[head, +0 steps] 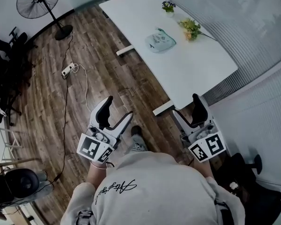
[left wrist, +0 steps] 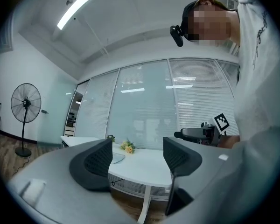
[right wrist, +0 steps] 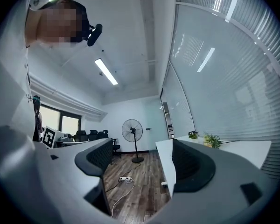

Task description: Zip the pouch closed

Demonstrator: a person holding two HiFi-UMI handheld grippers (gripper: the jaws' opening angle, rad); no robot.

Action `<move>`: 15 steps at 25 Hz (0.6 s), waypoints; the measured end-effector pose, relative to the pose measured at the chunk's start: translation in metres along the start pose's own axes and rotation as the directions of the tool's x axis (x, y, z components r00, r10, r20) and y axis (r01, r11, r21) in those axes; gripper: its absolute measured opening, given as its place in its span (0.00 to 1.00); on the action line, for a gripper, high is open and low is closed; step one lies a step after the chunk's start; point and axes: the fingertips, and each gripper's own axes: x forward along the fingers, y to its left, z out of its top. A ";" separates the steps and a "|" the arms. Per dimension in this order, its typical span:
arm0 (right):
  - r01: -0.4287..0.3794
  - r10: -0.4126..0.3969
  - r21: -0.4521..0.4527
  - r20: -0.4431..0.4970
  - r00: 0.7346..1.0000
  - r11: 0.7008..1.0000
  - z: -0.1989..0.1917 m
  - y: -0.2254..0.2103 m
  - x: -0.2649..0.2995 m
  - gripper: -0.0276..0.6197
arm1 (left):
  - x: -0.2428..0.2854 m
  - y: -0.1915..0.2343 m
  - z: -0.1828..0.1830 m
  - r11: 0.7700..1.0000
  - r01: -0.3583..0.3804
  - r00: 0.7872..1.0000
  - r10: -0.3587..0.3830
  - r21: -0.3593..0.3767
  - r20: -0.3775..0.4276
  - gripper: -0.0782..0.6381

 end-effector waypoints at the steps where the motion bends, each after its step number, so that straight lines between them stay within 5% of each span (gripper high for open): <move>1: 0.002 -0.002 -0.004 -0.003 1.000 1.000 0.000 -0.001 0.008 0.63 | 0.006 0.008 0.000 1.000 0.008 1.000 -0.008 -0.002 -0.003 0.57; 15: 0.107 -0.107 0.009 -0.010 0.994 0.994 0.000 -0.042 0.102 0.64 | 0.080 0.105 0.005 0.995 0.097 0.995 -0.097 -0.012 -0.011 0.57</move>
